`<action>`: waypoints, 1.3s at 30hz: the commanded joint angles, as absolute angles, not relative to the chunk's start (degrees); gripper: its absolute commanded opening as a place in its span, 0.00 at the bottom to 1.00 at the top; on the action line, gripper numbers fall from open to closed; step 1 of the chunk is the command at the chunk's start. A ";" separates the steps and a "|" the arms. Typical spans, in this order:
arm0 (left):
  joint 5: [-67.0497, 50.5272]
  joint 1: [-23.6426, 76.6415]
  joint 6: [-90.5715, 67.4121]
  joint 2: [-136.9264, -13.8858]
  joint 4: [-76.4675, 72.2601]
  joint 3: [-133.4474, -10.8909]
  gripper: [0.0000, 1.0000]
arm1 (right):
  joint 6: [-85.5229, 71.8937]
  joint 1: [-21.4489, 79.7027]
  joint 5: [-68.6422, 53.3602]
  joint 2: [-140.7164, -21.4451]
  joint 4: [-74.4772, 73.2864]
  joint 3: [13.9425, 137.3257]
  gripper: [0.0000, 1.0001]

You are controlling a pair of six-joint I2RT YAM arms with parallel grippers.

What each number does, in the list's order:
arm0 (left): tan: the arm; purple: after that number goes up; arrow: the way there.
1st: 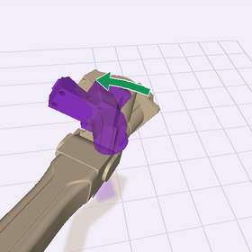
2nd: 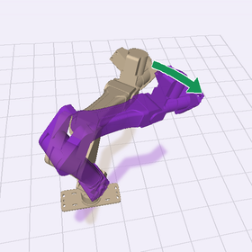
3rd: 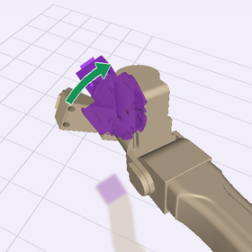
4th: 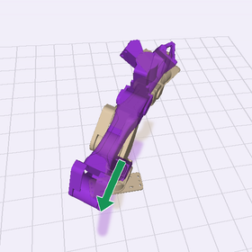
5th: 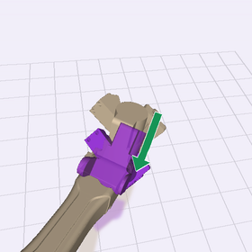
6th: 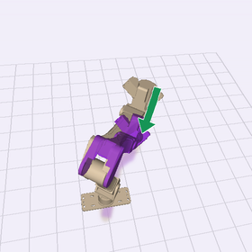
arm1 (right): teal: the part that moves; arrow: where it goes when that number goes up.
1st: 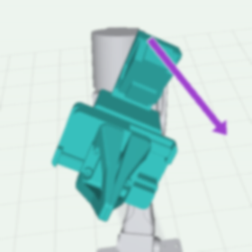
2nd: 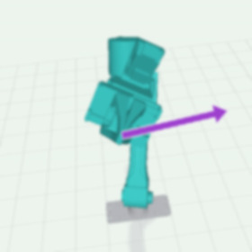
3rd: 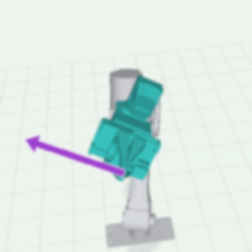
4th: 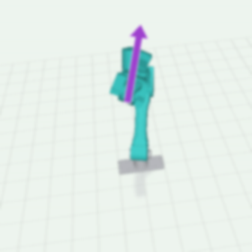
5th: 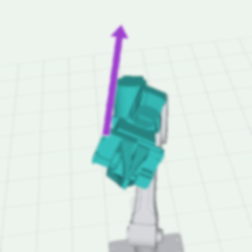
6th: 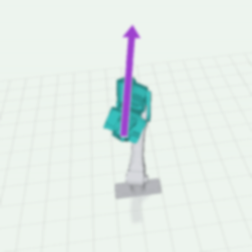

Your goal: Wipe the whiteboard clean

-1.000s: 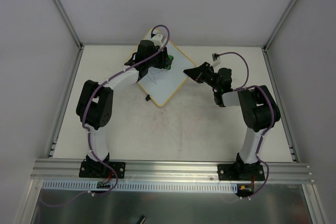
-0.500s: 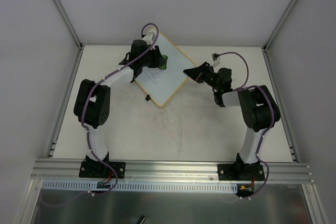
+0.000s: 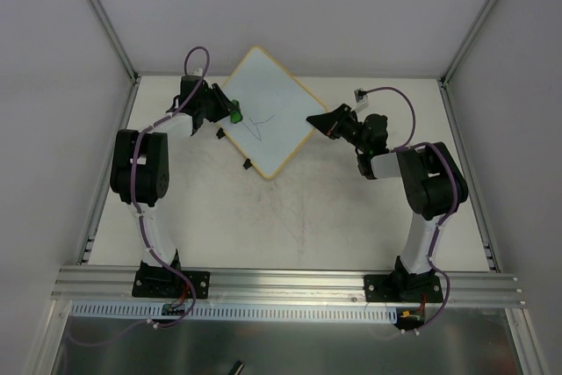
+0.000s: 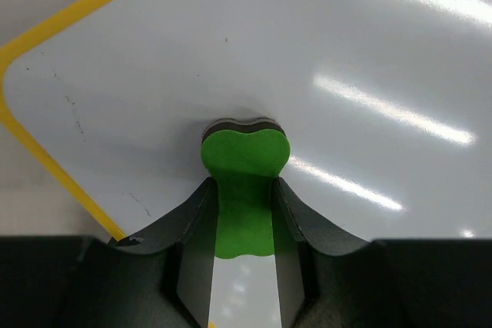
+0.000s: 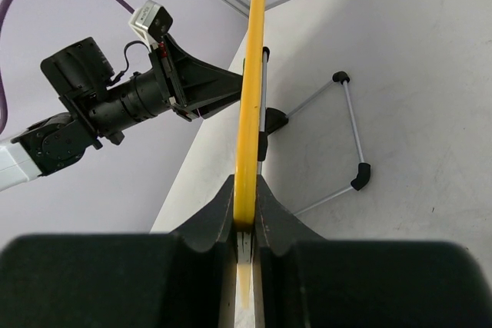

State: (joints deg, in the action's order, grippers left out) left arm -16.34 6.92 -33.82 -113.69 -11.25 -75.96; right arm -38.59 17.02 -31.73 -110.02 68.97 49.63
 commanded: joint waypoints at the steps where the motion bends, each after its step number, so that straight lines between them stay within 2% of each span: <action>1: -18.72 6.07 -37.09 -117.24 -9.41 -75.41 0.00 | -39.20 18.11 -36.04 -110.30 75.58 51.06 0.00; 15: -21.97 4.22 -39.38 -117.07 -12.83 -73.22 0.00 | -39.55 18.02 -36.04 -110.65 76.03 51.15 0.00; 23: -20.92 8.52 -38.67 -115.14 -14.33 -74.26 0.00 | -39.55 18.10 -36.21 -110.83 76.11 51.33 0.00; 32: -15.57 15.28 -33.14 -114.08 -13.54 -80.24 0.00 | -39.81 18.11 -36.39 -111.01 76.11 51.77 0.00; 39: -13.27 21.17 -26.64 -116.63 -9.58 -90.16 0.00 | -39.73 18.19 -36.21 -111.09 75.94 51.86 0.00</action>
